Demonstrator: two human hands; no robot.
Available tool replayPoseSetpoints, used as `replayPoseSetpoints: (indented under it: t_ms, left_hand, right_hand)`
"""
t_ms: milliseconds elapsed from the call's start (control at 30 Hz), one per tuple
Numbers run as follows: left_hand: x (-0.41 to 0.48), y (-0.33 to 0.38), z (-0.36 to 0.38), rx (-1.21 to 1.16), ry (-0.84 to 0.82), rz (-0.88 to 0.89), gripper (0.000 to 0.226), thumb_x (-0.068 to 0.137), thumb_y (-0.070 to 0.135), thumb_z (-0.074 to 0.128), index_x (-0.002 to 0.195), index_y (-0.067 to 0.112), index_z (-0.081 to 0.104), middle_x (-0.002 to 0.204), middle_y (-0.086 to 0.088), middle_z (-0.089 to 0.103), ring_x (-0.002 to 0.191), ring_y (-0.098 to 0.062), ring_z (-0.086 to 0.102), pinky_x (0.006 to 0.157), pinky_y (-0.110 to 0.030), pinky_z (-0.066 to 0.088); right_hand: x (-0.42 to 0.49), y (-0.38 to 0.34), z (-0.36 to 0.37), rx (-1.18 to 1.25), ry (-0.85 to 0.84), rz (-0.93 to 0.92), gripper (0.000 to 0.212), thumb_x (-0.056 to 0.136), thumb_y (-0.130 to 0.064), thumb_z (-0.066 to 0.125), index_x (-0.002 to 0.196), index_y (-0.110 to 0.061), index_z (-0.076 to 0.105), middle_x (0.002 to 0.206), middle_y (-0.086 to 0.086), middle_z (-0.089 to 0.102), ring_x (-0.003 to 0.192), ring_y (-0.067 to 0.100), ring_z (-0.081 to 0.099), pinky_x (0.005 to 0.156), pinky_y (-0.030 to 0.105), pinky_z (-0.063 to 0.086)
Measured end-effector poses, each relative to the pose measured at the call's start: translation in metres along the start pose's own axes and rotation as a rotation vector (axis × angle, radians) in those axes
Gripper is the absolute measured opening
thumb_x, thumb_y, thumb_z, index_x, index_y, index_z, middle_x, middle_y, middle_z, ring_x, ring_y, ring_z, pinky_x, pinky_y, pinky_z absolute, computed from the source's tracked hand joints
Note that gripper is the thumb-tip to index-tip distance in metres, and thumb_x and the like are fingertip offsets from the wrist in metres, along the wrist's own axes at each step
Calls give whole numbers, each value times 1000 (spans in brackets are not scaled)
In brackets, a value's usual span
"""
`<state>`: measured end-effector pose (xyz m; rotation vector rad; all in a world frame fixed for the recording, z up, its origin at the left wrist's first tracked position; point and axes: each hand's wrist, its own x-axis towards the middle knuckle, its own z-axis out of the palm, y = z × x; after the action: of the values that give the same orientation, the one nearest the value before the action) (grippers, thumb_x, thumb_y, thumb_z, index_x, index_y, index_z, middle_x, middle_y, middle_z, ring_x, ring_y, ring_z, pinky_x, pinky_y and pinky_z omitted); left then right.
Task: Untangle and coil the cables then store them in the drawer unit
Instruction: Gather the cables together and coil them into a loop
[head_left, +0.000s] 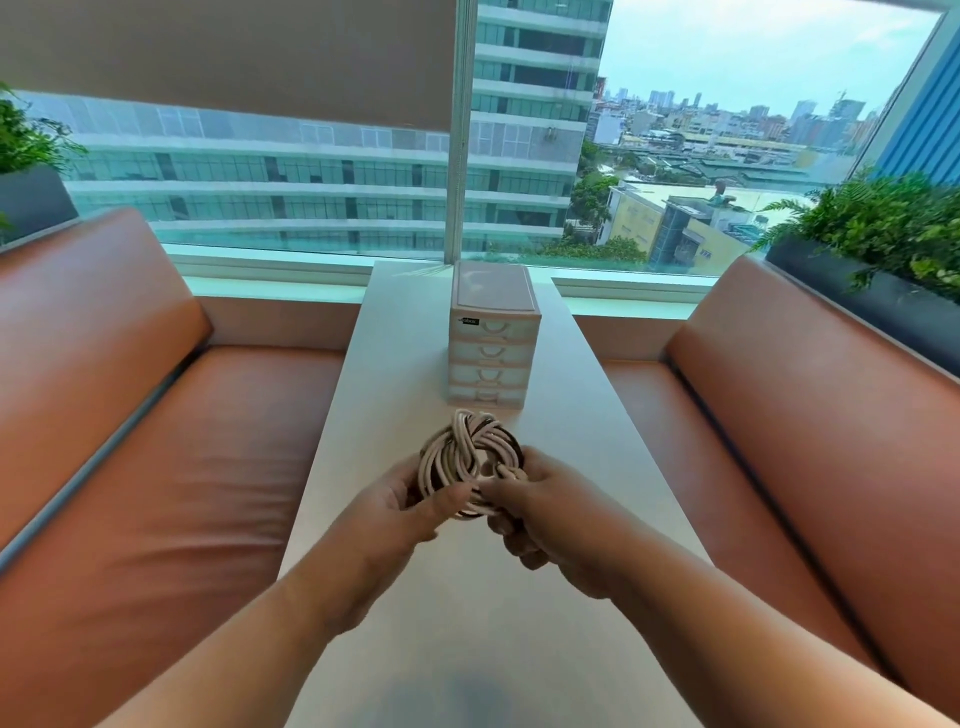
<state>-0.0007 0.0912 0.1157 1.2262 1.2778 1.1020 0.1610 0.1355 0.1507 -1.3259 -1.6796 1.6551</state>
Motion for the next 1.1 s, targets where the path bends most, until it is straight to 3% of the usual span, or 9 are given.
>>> replayPoseSetpoints:
  t_ms: [233, 333, 433, 533, 600, 733, 833, 1000, 1100]
  left_hand:
    - [6, -1, 19, 329, 350, 194, 47, 70, 55, 62, 115, 40, 53, 111, 15, 64, 104, -1, 59, 82, -31, 53]
    - [11, 3, 27, 351, 409, 152, 28, 83, 29, 67, 109, 25, 58, 96, 10, 66, 90, -3, 61, 71, -9, 46]
    - [13, 8, 28, 374, 457, 126, 15, 84, 19, 66, 96, 17, 56, 79, 10, 60, 72, -3, 56, 56, -3, 38]
    - [14, 11, 29, 260, 432, 61, 18, 83, 20, 66, 100, 19, 59, 87, 7, 64, 81, -6, 61, 66, -9, 45]
    - [15, 10, 28, 187, 406, 14, 21, 82, 18, 65, 102, 19, 60, 94, 2, 67, 88, -18, 66, 78, -34, 57]
    - [15, 13, 28, 155, 383, -22, 19, 86, 12, 57, 105, 13, 57, 95, -6, 64, 75, -22, 67, 60, -33, 60]
    - [15, 10, 27, 307, 425, 57, 22, 87, 13, 53, 109, 14, 56, 96, -4, 62, 84, -23, 62, 71, -36, 56]
    - [12, 13, 15, 379, 346, 169, 25, 85, 4, 49, 104, 18, 56, 78, -5, 65, 51, -22, 63, 48, -29, 49]
    - [11, 14, 5, 403, 280, 234, 28, 85, 5, 50, 105, 22, 57, 81, -1, 66, 50, -20, 64, 51, -39, 55]
  right_hand:
    - [8, 5, 13, 30, 239, 21, 3, 93, -17, 47, 96, -17, 45, 69, 6, 52, 46, 14, 41, 43, 23, 30]
    - [10, 11, 20, -63, 298, -15, 5, 94, -23, 46, 96, -19, 44, 85, 12, 57, 59, 19, 48, 50, 29, 38]
    - [10, 13, 23, -100, 303, -47, 8, 94, -25, 47, 98, -19, 44, 91, 15, 60, 65, 22, 50, 57, 35, 43]
    - [9, 11, 22, -162, 311, -88, 9, 94, -21, 46, 103, -19, 44, 94, 16, 61, 69, 22, 53, 63, 38, 48]
    - [8, 12, 23, -195, 310, -95, 11, 95, -21, 46, 105, -20, 44, 96, 15, 62, 70, 21, 54, 65, 38, 48]
    - [4, 14, 27, -188, 246, -77, 12, 94, -23, 47, 105, -19, 45, 100, 13, 62, 74, 21, 53, 68, 38, 49]
    - [1, 13, 28, -193, 178, -53, 8, 94, -24, 47, 99, -19, 44, 96, 12, 61, 68, 20, 52, 59, 34, 46]
    - [-9, 0, 18, -178, -48, -84, 10, 88, -18, 47, 79, -21, 48, 65, 3, 50, 50, 17, 38, 46, 26, 31]
    - [-13, -9, 9, -107, -189, -74, 25, 88, -5, 43, 71, -22, 48, 59, 3, 39, 42, 11, 29, 42, 20, 23]
